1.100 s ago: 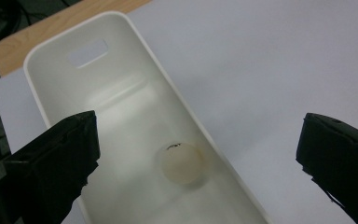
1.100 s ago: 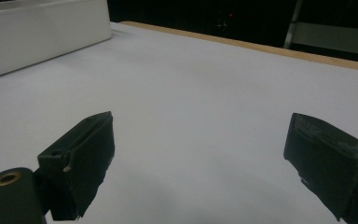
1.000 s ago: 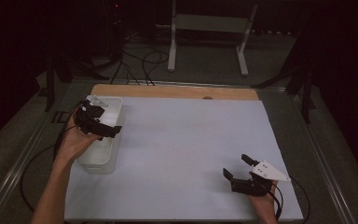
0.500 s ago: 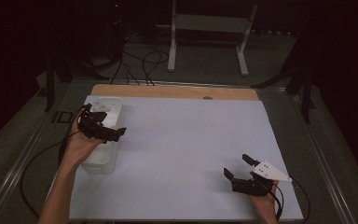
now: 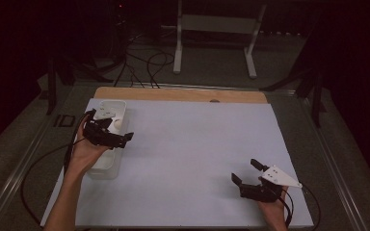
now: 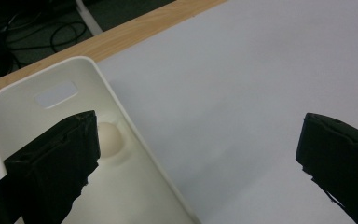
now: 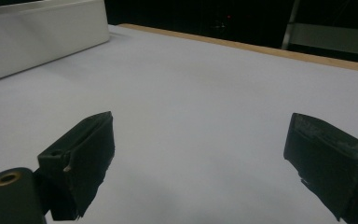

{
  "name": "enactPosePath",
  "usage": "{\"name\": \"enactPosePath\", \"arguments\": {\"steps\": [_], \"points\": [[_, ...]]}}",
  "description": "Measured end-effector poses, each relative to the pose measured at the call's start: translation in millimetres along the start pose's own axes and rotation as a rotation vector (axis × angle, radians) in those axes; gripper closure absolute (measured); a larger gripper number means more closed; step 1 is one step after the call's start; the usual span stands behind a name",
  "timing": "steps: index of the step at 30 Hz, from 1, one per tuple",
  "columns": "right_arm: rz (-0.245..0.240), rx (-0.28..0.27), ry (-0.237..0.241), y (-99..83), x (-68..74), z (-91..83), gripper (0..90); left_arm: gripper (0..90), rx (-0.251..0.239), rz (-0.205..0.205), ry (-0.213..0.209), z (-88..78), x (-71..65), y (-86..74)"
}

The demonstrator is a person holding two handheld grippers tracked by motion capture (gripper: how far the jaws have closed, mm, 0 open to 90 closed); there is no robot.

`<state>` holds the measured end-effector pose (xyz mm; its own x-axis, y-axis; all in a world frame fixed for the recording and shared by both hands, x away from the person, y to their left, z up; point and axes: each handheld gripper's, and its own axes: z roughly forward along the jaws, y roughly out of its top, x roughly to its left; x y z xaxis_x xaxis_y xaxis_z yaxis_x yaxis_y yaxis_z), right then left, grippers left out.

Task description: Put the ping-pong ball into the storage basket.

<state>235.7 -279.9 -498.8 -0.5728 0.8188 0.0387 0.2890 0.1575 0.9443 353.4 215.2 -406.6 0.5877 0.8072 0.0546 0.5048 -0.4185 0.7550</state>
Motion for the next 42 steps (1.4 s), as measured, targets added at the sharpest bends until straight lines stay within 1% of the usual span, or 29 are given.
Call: {"name": "enactPosePath", "arguments": {"steps": [3, 4, 10, 12, 13, 16, 18, 23, 25, 30, 33, 35, 37, 40, 42], "points": [[0.002, 0.000, 0.002, 0.1, -0.4, -0.3, 8.0, 0.2, -0.012, -0.001, -0.007, 0.2, -2.3, -1.0], [0.003, 0.000, 0.001, 0.2, -0.5, -0.3, 8.0, 0.2, -0.014, 0.002, -0.006, 0.4, -3.2, -1.7], [0.004, 0.003, -0.001, 1.1, -2.1, 1.2, 8.0, 0.2, -0.046, 0.008, -0.030, 0.9, -6.0, -6.3], [0.003, 0.001, -0.003, 1.5, -2.5, 1.2, 8.0, 0.2, -0.051, 0.015, -0.028, 1.1, -7.0, -7.5], [0.002, 0.000, -0.002, 1.7, -2.7, 1.1, 8.0, 0.1, -0.060, 0.016, -0.033, 0.9, -7.4, -8.1], [0.007, 0.001, -0.002, 2.2, -3.2, 1.0, 8.0, 0.2, -0.084, 0.015, -0.045, 0.5, -8.7, -10.2], [0.006, 0.000, -0.002, 2.5, -3.7, 1.1, 8.0, 0.2, -0.083, 0.013, -0.045, 1.1, -9.7, -11.7], [0.009, -0.004, -0.004, 3.3, -5.4, 1.1, 8.0, 0.2, -0.107, 0.006, -0.062, 1.9, -11.9, -17.4], [0.011, -0.004, -0.002, 3.2, -6.0, 1.5, 8.0, 0.2, -0.108, 0.005, -0.066, 1.8, -12.9, -19.7], [0.011, -0.004, -0.001, 3.2, -6.2, 1.7, 8.0, 0.2, -0.133, -0.005, -0.075, -0.6, -15.2, -24.8], [0.010, -0.006, -0.002, 3.6, -6.4, 1.1, 8.0, 0.2, -0.140, -0.008, -0.077, -1.4, -16.5, -26.7], [0.018, -0.010, 0.001, 3.9, -6.5, 0.7, 8.0, 0.2, -0.141, -0.005, -0.075, -1.6, -17.2, -28.1], [0.025, -0.014, 0.004, 4.3, -6.8, 0.4, 8.0, 0.2, -0.145, -0.012, -0.078, -2.3, -17.5, -29.7], [0.029, -0.015, 0.005, 4.3, -7.1, 0.5, 8.0, 0.2, -0.157, -0.014, -0.066, -5.1, -18.8, -31.6], [0.027, -0.014, 0.006, 4.3, -6.9, 0.8, 8.0, 0.2, -0.161, -0.017, -0.068, -5.9, -19.2, -32.1]]}}
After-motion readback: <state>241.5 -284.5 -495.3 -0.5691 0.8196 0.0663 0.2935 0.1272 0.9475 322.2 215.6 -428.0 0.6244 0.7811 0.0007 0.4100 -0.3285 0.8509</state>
